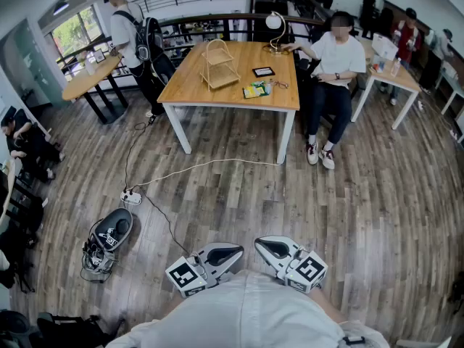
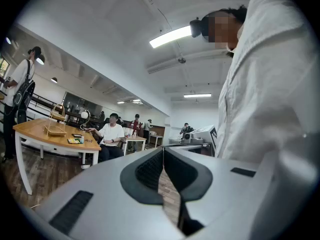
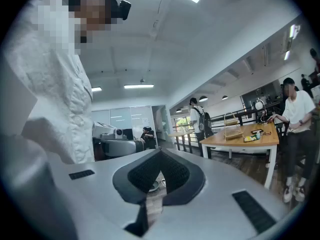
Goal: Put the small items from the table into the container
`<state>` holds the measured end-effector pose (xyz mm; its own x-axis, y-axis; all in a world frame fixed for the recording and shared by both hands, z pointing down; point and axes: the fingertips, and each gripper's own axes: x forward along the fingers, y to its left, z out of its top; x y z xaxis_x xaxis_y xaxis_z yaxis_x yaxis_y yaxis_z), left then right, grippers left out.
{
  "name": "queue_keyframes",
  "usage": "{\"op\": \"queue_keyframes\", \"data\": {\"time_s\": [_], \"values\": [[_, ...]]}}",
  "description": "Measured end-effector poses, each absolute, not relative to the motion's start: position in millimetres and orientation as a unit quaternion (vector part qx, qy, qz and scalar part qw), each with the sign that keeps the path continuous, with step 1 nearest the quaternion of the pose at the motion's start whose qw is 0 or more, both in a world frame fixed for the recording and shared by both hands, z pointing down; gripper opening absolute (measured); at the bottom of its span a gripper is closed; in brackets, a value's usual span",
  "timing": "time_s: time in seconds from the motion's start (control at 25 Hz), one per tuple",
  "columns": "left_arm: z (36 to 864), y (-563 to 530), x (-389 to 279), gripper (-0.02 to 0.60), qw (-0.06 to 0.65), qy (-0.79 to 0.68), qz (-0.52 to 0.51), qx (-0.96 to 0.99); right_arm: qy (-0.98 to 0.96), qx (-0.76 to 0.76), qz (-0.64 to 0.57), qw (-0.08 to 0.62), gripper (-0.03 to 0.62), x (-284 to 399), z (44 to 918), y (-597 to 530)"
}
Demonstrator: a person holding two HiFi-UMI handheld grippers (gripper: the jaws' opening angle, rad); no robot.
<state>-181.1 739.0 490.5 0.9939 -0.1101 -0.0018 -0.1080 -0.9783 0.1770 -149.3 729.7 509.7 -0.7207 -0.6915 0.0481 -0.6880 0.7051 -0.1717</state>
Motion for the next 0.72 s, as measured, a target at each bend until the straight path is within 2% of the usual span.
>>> {"op": "queue_keyframes", "data": {"time_s": [0.72], "values": [[492, 731, -170, 0.008, 0.089, -0.053, -0.003, 0.995, 0.928, -0.363, -0.086, 0.016, 0.015, -141, 511, 722]]}}
